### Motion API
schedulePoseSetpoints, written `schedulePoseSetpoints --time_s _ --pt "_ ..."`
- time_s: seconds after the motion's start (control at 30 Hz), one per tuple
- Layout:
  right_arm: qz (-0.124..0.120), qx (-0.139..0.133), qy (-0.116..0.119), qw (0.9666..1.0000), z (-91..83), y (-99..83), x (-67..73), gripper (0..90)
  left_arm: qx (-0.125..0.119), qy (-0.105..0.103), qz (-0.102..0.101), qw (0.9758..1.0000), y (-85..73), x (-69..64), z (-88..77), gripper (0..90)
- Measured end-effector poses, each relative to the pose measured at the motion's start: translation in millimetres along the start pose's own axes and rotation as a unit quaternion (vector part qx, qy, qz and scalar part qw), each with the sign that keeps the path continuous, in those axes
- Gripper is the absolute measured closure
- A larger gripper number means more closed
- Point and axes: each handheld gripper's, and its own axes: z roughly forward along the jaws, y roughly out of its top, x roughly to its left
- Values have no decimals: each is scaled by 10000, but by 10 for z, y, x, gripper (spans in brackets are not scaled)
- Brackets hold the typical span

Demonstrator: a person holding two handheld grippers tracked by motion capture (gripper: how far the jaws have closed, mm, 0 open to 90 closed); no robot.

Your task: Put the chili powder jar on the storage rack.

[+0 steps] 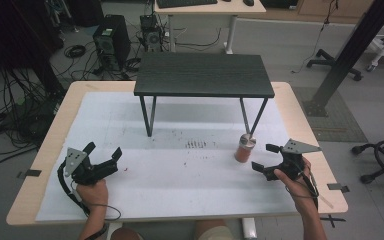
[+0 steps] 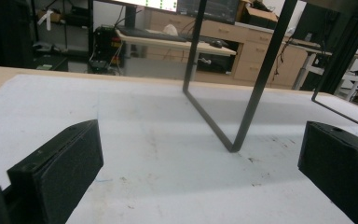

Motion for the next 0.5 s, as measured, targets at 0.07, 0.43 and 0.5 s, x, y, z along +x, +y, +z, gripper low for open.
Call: schedulePoseSetpoints --time_s 0.07,0.43,0.5 --pt "9 -11 -4 10000 22 4 7 21 0 -2 0 10000 0 0 -1 2" --pt "29 -23 32 10000 143 25 36 18 -1 -5 -8 10000 0 1 -2 2" --pt "27 -18 39 10000 164 31 39 17 -3 -6 -9 10000 0 2 -2 2"
